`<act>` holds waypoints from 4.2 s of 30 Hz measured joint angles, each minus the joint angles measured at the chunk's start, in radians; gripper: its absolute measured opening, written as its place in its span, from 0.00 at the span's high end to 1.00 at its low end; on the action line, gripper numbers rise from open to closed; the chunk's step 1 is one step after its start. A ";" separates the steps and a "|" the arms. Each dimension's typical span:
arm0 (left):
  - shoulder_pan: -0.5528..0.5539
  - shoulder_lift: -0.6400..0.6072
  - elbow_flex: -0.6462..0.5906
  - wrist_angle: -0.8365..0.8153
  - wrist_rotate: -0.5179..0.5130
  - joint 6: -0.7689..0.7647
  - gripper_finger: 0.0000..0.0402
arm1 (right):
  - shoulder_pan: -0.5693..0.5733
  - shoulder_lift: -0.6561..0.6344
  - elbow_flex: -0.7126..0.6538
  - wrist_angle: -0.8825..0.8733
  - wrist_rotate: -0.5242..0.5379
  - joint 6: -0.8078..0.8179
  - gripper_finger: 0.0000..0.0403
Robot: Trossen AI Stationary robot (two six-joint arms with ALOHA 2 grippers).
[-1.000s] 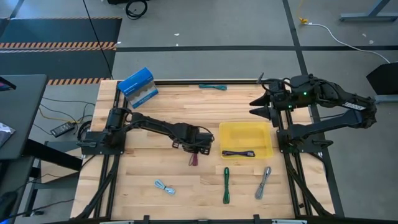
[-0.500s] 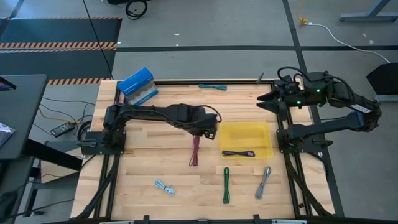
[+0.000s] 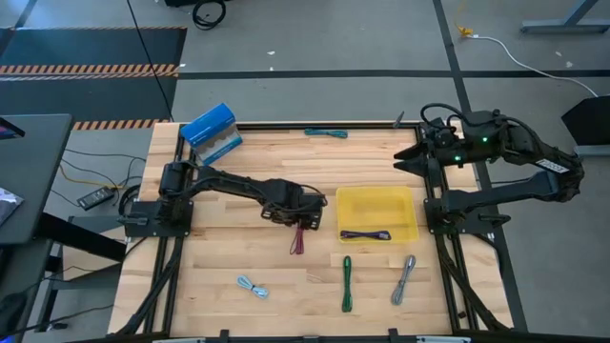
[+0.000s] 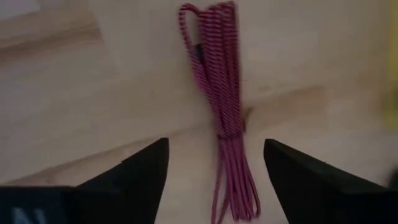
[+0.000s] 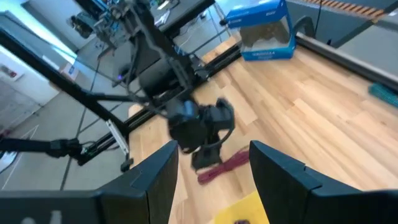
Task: Pick and place USB-C Cables
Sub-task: Put the pink charger cable into the yellow bin
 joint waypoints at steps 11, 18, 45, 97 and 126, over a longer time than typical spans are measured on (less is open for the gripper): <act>-0.017 0.036 -0.094 0.244 -0.035 -0.145 0.35 | 0.000 0.000 0.000 -0.053 -0.062 -0.034 0.49; -0.037 0.065 -0.090 0.208 -0.047 -0.156 0.47 | 0.000 0.000 0.000 -0.055 -0.062 -0.034 0.49; 0.057 -0.227 -0.027 0.414 -0.126 0.252 0.96 | -0.005 0.012 0.000 0.023 0.002 0.086 0.49; 0.096 -0.390 -0.020 0.777 -0.019 0.557 0.68 | -0.043 0.319 -0.001 0.486 -0.018 0.004 0.96; -0.034 -0.431 -0.020 0.074 0.058 0.532 0.56 | 0.045 0.515 -0.126 -0.250 -0.091 -0.301 0.95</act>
